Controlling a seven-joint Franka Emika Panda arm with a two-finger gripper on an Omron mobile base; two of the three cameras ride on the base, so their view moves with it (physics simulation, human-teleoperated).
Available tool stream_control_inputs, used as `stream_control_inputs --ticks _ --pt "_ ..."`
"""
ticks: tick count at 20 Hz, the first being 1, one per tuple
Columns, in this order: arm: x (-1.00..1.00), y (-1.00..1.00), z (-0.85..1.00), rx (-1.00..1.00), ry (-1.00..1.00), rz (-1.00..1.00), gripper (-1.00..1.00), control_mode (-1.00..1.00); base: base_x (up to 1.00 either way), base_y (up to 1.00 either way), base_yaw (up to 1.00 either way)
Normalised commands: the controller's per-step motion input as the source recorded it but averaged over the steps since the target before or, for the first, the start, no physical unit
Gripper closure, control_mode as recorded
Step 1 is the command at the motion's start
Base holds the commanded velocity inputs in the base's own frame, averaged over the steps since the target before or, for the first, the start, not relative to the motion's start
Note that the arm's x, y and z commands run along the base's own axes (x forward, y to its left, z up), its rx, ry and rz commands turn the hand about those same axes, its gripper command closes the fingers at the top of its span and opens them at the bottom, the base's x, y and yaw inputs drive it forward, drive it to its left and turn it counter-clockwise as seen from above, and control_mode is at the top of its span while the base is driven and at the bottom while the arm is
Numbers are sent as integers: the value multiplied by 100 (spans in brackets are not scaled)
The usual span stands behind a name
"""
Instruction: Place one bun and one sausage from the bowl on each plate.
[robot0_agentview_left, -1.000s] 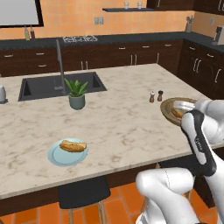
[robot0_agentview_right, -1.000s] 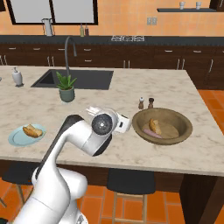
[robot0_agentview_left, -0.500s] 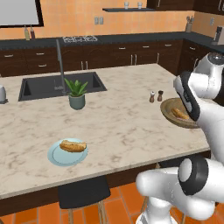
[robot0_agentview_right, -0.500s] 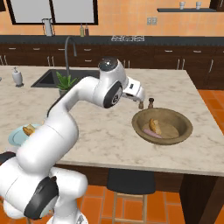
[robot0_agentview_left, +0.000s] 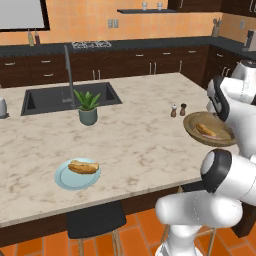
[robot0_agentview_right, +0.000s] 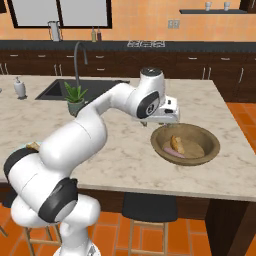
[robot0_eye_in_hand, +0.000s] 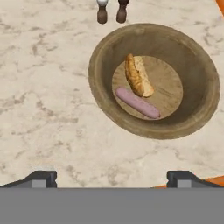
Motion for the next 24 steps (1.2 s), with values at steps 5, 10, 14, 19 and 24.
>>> stream_control_inputs --ticks 5,10,14,19,24 --pt "9 -27 -75 0 4 12 -100 -100 0 0 0" --pt "41 0 -70 -5 0 14 -100 -100 0 0 0" --pt "55 -2 -60 -4 1 15 -100 -100 0 0 0" --pt "52 -44 -16 0 -1 6 -100 -100 0 0 0" --pt "62 -11 -15 2 0 11 -100 -100 0 0 0"
